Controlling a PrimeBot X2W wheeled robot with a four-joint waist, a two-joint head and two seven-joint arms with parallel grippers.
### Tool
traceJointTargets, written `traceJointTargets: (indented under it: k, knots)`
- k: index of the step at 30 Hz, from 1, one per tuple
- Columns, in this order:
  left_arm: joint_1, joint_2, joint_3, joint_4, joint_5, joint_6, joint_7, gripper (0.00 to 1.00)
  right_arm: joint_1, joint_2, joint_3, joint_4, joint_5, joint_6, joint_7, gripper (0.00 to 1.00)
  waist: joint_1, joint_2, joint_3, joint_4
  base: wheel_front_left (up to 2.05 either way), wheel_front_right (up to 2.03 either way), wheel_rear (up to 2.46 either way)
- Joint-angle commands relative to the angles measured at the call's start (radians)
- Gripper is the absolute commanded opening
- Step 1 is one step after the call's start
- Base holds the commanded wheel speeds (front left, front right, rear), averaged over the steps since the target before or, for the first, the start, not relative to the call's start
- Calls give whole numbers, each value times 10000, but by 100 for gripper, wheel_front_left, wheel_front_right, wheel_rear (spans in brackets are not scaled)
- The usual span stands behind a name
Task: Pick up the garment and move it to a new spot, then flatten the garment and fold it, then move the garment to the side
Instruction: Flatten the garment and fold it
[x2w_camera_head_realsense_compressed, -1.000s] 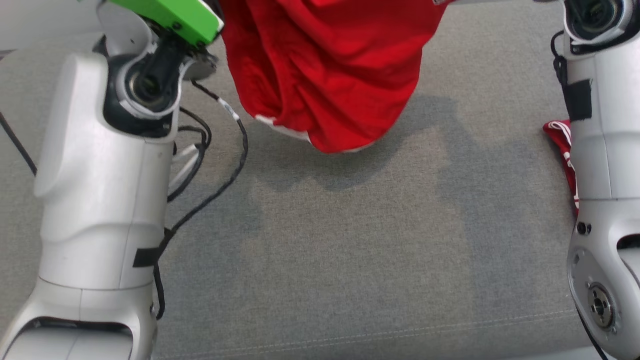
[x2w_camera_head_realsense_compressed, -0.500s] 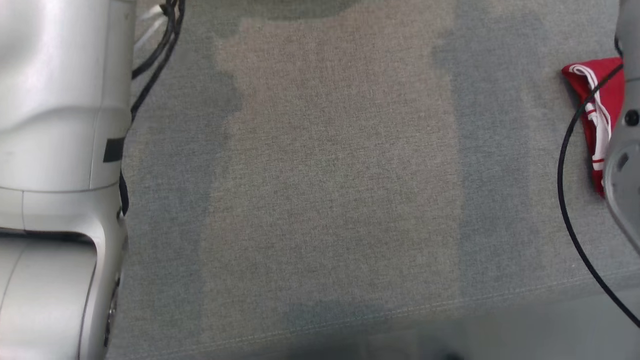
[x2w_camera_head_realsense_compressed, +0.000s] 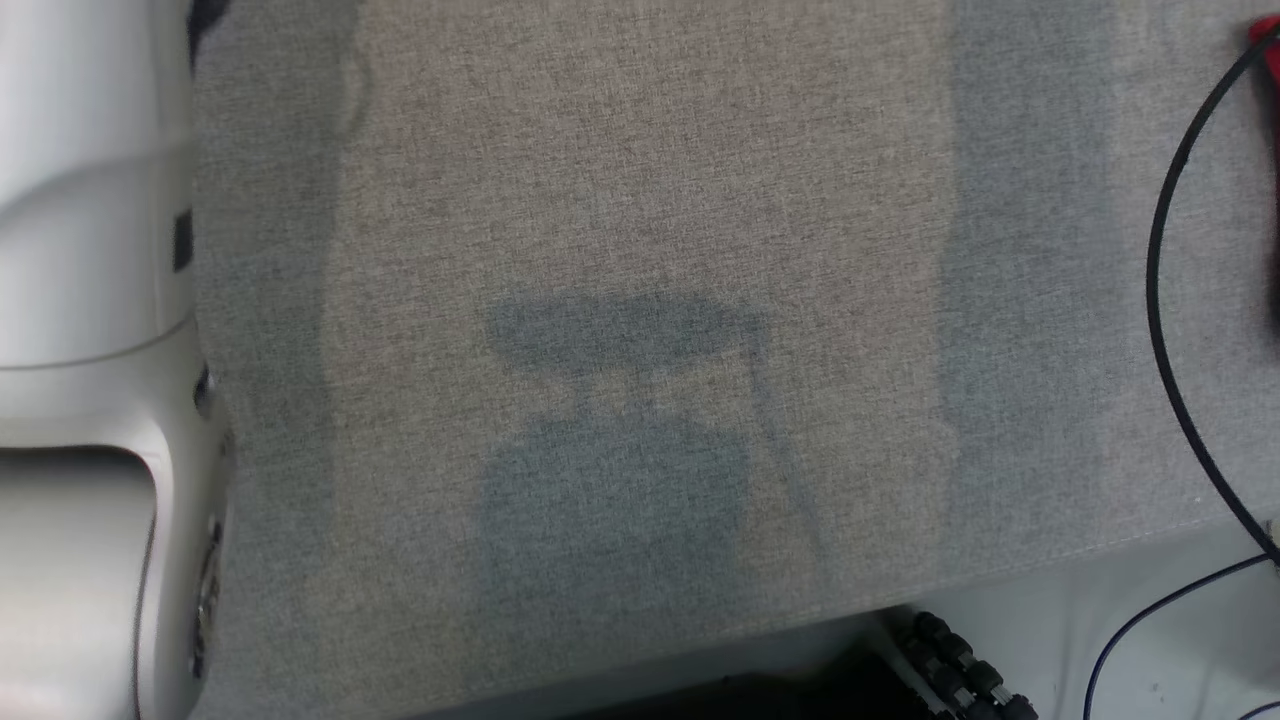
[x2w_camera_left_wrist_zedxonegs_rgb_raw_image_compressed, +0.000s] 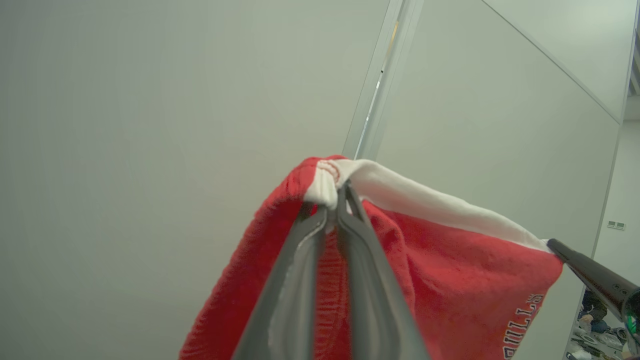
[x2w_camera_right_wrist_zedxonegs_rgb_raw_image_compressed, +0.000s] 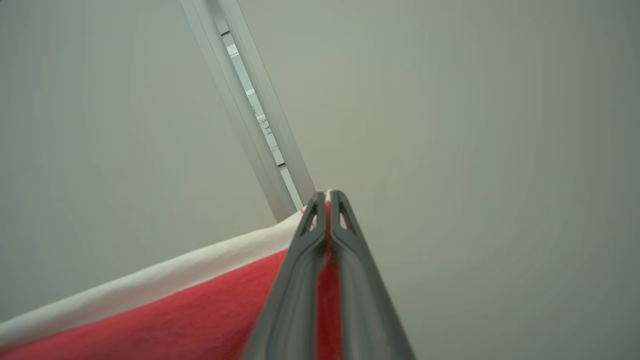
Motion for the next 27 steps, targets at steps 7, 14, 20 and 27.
traceJointTargets:
  k: [7, 14, 20, 27]
  knots:
    - [1898, 16, -290, -207, -71, -447, 2, 0, 2220, -102, 1659, -1027, 355, 1, 785, 0, -1, -1, 300, -43, 0, 0, 0]
    - [4048, 21, -372, 71, -1284, -373, 301, 0, 5478, -1171, 2506, -3973, 1374, -1, 3398, 0, -1, -1, -1074, 112, 0, 0, 0]
    - [5718, 104, -305, 79, -2045, -120, 1612, 0, 7829, -1701, 2247, -5864, 1664, 1, 5507, 0, -1, -1, -2290, 288, 0, 0, 0]
    - [8359, 507, -409, -669, -2908, 485, 3717, 0, 10978, -1732, 1819, -8210, 1913, -1, 8341, 0, -1, -1, -3944, 441, 0, 0, 0]
